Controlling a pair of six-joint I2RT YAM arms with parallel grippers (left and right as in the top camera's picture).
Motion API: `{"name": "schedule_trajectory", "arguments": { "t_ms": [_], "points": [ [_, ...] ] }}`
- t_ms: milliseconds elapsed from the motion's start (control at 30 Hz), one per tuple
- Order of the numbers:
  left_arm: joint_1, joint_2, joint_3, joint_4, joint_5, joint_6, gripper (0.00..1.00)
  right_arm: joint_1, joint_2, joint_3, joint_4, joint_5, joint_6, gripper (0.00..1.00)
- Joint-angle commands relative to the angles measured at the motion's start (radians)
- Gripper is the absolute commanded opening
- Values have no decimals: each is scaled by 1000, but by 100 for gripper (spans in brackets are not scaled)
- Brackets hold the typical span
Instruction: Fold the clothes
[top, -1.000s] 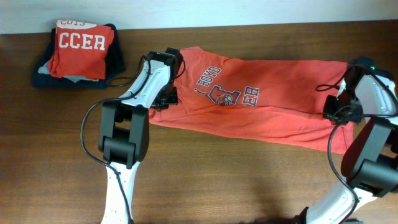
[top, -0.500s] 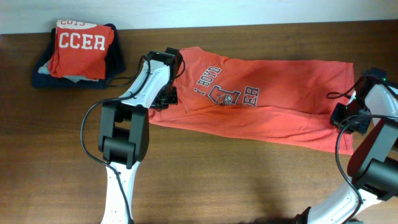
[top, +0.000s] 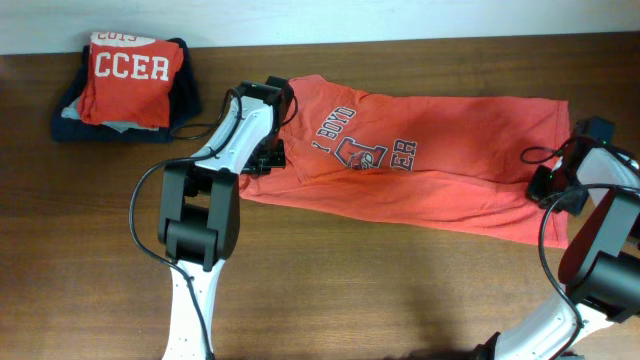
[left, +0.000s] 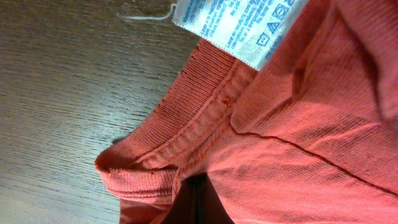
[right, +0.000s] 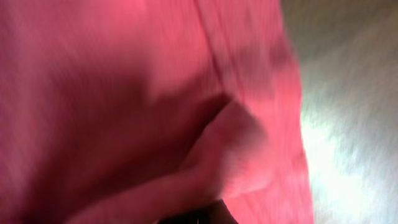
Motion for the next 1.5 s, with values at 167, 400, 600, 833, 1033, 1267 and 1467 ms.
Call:
{"name": "schedule_trajectory", "arguments": {
  "t_ms": [167, 400, 600, 833, 1033, 1267, 1467],
  "points": [
    [13, 21, -11, 3, -26, -13, 1, 0, 3, 18, 138, 1, -12, 5],
    [13, 21, -11, 6, -26, -12, 1, 0, 3, 46, 229, -124, -114, 6],
    [13, 21, -10, 13, -26, 2, 1, -8, -10, 196, 61, -130, -129, 10],
    [13, 20, 104, -51, -34, 22, 0, -5, -19, 407, -279, -203, -129, 14],
    [13, 20, 244, -84, -34, 21, 0, 41, -18, 423, -420, -579, -291, 12],
    [61, 20, 248, -77, -35, 22, 0, 257, -17, 423, -409, -612, -370, 12],
    [179, 20, 248, -72, 32, 23, 2, 544, 3, 423, -272, -555, -363, 14]
  ]
}}
